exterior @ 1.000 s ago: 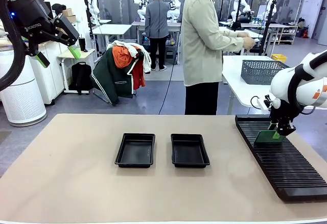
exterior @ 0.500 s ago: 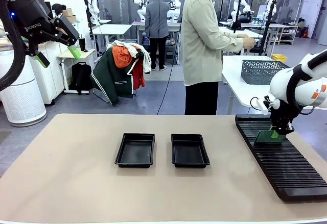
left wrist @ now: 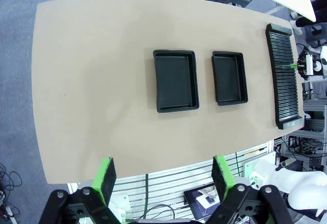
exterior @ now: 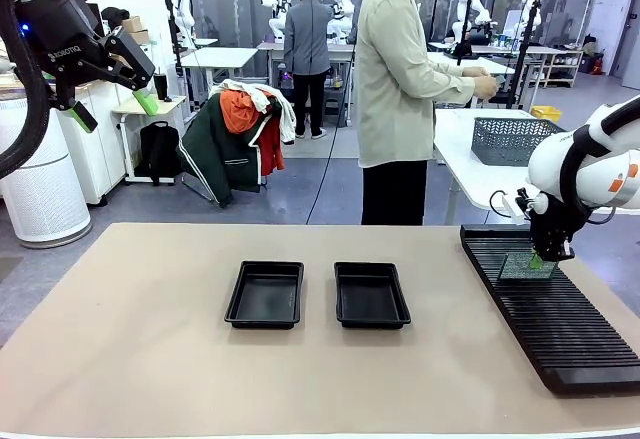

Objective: Inspect and transfer BCBs to ESD trays.
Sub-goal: Pick up the Blank PCB from the PCB Rack and place it in the left ESD tray.

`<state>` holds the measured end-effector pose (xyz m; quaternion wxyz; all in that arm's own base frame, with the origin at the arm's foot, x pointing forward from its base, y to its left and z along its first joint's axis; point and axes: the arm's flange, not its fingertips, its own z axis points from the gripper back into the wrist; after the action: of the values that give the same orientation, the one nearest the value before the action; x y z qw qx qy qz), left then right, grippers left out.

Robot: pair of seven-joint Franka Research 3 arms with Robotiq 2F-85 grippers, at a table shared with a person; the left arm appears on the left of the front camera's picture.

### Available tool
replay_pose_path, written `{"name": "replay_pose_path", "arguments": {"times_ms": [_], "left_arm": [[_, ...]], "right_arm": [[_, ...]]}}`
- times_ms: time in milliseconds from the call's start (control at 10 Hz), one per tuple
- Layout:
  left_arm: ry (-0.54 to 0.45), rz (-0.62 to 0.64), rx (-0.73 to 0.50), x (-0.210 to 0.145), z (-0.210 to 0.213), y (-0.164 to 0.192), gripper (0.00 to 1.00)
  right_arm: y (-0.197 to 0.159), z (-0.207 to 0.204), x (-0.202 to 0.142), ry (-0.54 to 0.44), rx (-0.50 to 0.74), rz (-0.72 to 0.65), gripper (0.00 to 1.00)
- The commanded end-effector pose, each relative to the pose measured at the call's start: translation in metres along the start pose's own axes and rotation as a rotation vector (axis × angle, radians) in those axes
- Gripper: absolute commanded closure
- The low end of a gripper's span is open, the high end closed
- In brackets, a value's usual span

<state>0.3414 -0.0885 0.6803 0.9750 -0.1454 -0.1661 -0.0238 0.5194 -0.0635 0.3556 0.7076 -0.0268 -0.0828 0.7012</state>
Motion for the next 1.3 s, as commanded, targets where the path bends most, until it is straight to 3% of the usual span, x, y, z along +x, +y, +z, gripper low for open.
{"name": "replay_pose_path", "arguments": {"times_ms": [0,400,1200], "left_arm": [[-0.001,0.001,-0.007,-0.001,-0.001,0.0,0.0],[-0.001,0.001,-0.007,-0.001,-0.001,0.0,0.0],[-0.001,0.001,-0.007,-0.001,-0.001,0.0,0.0]], "right_arm": [[-0.005,0.0,-0.004,-0.014,0.008,0.023,1.0],[0.002,0.027,-0.002,-0.001,-0.027,0.038,1.0],[0.041,0.215,0.02,-0.012,-0.032,0.015,1.0]]}}
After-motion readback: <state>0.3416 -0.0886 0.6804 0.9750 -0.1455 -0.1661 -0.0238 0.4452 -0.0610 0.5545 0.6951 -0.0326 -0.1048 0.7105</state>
